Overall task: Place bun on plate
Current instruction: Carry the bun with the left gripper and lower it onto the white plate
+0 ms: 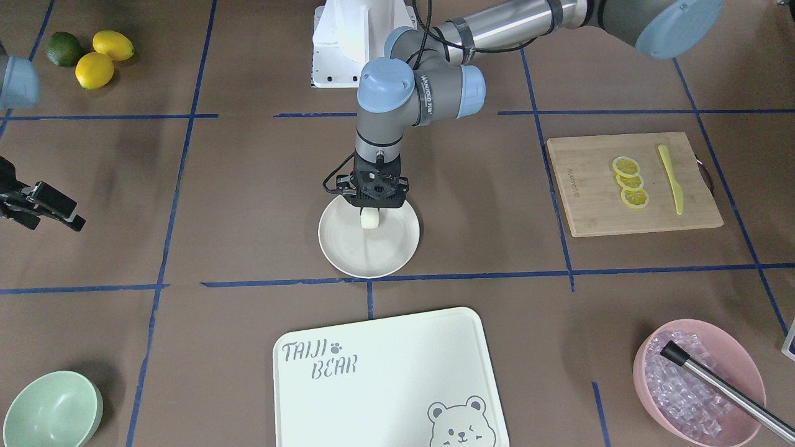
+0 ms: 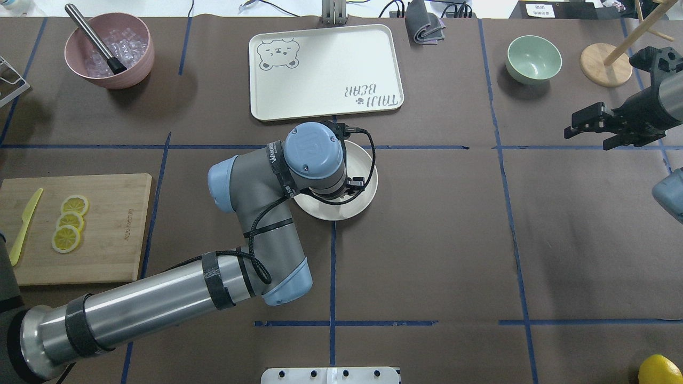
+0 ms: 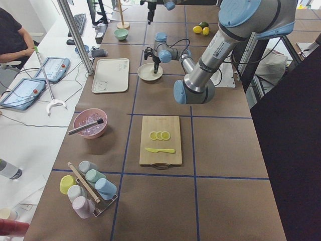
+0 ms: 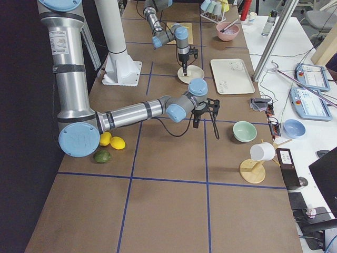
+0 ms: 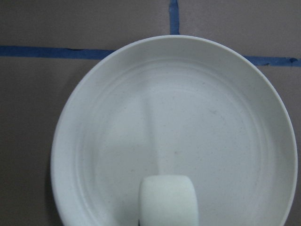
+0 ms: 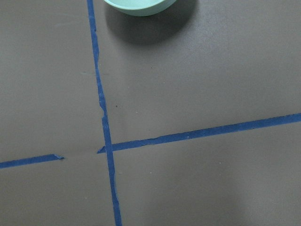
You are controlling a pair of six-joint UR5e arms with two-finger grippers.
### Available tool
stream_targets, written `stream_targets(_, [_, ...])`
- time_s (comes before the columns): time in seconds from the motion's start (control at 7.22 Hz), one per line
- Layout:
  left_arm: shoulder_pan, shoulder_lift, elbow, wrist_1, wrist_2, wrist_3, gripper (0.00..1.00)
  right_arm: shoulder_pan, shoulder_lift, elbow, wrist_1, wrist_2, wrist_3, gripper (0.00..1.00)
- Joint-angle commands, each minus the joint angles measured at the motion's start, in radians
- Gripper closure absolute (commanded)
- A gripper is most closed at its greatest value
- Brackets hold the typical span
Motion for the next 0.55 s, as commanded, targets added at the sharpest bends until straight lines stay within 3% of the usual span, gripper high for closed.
stream_targets(0.0, [0.001,-0.018,0.027,-0.001,0.007,0.001,0.61,0.0,0.0,0.0,0.0,0.0,0.0,0.0])
stream_targets(0.28, [0.002,-0.018,0.027,-0.001,0.007,0.001,0.51,0.0,0.0,0.0,0.0,0.0,0.0,0.0])
stream_targets(0.42, [0.002,-0.017,0.027,-0.002,0.007,0.001,0.41,0.0,-0.002,0.0,0.0,-0.001,0.0,0.0])
